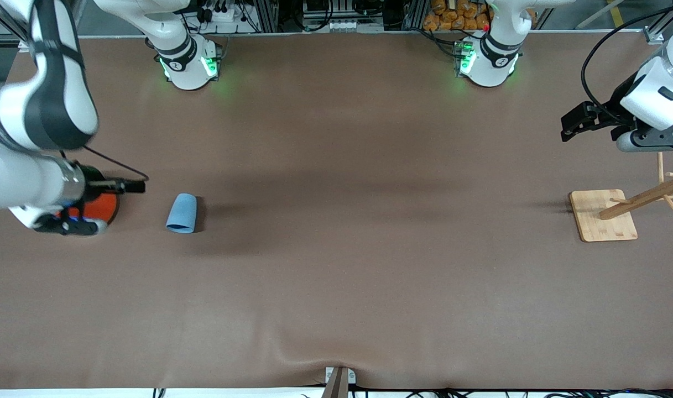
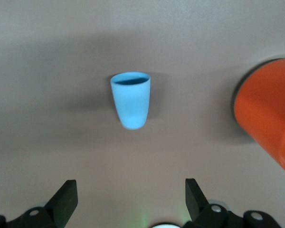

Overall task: Flip cup
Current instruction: 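Reach the right gripper down to the lying blue cup's rim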

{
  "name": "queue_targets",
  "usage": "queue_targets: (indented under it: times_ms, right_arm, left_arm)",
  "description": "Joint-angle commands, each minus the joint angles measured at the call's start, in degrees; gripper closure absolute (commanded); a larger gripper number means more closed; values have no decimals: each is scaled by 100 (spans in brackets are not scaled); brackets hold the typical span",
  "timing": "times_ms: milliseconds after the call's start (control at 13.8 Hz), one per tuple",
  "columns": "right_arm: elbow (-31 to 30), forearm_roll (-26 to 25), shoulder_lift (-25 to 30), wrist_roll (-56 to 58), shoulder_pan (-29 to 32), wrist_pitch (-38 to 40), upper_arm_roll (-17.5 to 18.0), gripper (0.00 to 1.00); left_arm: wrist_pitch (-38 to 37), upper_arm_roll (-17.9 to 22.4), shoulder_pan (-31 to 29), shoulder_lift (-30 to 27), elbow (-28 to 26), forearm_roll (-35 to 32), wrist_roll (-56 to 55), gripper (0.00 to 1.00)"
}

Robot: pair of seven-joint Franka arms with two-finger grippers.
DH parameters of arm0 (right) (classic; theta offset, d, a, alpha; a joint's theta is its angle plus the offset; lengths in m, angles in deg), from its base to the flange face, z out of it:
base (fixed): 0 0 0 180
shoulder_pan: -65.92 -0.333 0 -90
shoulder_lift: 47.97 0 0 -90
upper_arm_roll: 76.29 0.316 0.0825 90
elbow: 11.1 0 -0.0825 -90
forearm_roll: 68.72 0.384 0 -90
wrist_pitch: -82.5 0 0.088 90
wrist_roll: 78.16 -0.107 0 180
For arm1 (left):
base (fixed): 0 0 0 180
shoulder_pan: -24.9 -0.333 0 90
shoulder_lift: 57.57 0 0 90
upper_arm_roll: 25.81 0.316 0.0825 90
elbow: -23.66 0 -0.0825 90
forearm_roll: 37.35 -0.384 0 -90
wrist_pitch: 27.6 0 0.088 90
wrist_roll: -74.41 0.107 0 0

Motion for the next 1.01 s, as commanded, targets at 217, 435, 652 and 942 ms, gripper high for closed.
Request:
queue_targets:
  times_ms: [217, 435, 652, 942]
  right_arm:
    - [-1358, 71, -23, 67, 8, -1601, -4, 0]
    - [-2042, 53, -84, 76, -10, -2540, -4, 0]
    - [-2562, 53, -75, 76, -185, -3201, -4, 0]
    - [-2994, 9, -93, 76, -405, -3888, -4, 0]
  left_arm:
    - [-40, -19, -39, -3, 14, 64, 84, 0]
    - [-40, -19, -39, -3, 14, 64, 84, 0]
    - [-32, -19, -39, -3, 14, 64, 84, 0]
    - [-14, -19, -39, -3, 5, 64, 84, 0]
